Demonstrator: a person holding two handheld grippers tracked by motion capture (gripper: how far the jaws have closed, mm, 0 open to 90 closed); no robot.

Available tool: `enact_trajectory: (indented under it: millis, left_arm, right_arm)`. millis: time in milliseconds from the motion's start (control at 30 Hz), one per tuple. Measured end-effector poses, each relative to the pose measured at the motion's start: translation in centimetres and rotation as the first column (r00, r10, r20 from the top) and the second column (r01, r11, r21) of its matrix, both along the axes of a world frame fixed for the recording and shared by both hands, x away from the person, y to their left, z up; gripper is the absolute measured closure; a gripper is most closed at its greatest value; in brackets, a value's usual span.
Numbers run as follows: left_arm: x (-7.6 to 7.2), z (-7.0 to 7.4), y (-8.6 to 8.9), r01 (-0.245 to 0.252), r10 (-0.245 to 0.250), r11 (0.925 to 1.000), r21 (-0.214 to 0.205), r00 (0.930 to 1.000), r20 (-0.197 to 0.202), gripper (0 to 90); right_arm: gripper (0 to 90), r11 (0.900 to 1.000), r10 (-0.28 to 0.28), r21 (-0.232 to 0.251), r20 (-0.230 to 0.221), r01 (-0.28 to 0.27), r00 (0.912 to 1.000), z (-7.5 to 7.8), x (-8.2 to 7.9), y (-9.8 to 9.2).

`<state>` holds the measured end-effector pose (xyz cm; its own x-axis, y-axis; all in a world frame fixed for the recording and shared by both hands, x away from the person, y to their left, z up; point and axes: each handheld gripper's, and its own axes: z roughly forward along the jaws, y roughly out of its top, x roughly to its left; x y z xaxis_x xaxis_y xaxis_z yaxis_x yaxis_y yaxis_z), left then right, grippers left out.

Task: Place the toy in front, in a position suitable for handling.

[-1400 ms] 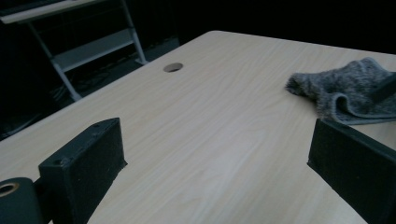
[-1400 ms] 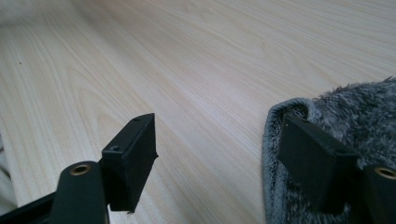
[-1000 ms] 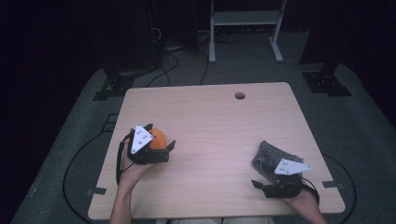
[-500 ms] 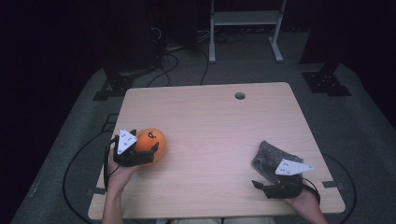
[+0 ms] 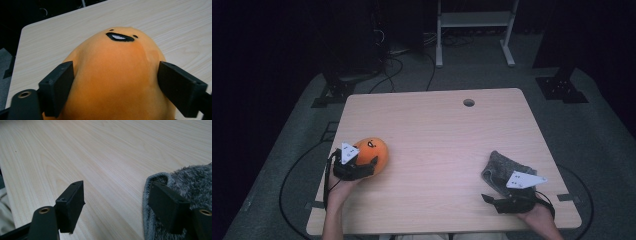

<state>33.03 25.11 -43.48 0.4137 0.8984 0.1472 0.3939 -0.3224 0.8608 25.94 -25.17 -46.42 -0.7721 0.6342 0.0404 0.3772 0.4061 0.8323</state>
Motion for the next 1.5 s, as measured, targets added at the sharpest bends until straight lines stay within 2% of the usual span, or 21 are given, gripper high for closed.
enact_trajectory:
  millis: [133, 267, 367, 667, 733, 800, 1000, 1167, 1233, 1367, 1500]
  left_arm:
    - [0.0, -0.3, -0.2, 0.003, -0.003, 0.9999, 0.01, 1.0, 0.005, 23.1]
    - [-0.1, -0.2, -0.6, 0.002, -0.003, 0.9989, 0.046, 0.9999, 0.014, 31.8]
    - [-0.1, -0.2, -0.6, 0.001, -0.002, 0.9986, 0.052, 0.9998, 0.019, 32.6]
    - [-0.3, 0.2, -0.7, 0.0, -0.002, 0.9987, 0.051, 0.9993, 0.036, 43.0]
    - [-0.5, 0.3, -0.7, 0.014, -0.018, 0.9979, 0.063, 0.9975, 0.068, 47.3]
    - [-0.4, 0.3, -0.6, -0.002, -0.001, 0.9986, 0.053, 0.9977, 0.067, 48.3]
    - [-0.5, 0.5, -0.6, -0.004, 0.001, 0.9995, 0.03, 0.9972, 0.074, 49.1]
    - [-0.8, 1.3, -0.5, 0.008, -0.003, 0.9989, -0.047, 0.9949, 0.101, 49.0]
    - [-1.1, 1.7, -0.9, 0.031, -0.023, 0.9972, -0.067, 0.9939, 0.108, 49.0]
    - [-1.4, 2.5, -2.1, 0.081, -0.072, 0.9942, -0.071, 0.9898, 0.123, 48.6]
    - [-1.5, 2.8, -3.7, 0.149, -0.137, 0.9839, -0.098, 0.9831, 0.122, 48.4]
  right_arm:
    - [27.7, 1.0, 0.001, -0.001, -0.008, -0.001, 1.0, -0.1, 0.1, 0.1]
    - [27.7, 1.0, 0.004, -0.003, -0.006, -0.004, 1.0, -0.1, 0.0, 0.2]
    - [27.7, 1.0, 0.001, 0.002, -0.004, -0.001, 1.0, -0.1, 0.0, 0.1]
    - [27.8, 0.9999, -0.007, 0.01, 0.0, 0.007, 1.0, 0.0, 0.0, -0.2]
    - [27.7, 0.9999, -0.009, 0.009, -0.001, 0.009, 1.0, 0.0, 0.1, -0.2]
    - [27.7, 0.9999, -0.012, 0.011, 0.004, 0.012, 0.9999, 0.1, 0.1, -0.2]
    - [27.7, 0.9995, -0.023, 0.023, 0.01, 0.023, 0.9997, 0.2, 0.1, -0.6]
    - [27.7, 0.9994, -0.023, 0.026, 0.016, 0.023, 0.9996, 0.3, -0.1, -0.6]
    - [27.7, 0.9992, -0.025, 0.03, 0.015, 0.024, 0.9996, 0.3, 0.0, -0.7]
    - [28.1, 0.999, -0.027, 0.035, 0.012, 0.027, 0.9995, 0.3, 0.1, -0.7]
    - [29.5, 0.9988, -0.032, 0.038, 0.018, 0.032, 0.9993, 0.4, -0.1, -1.0]
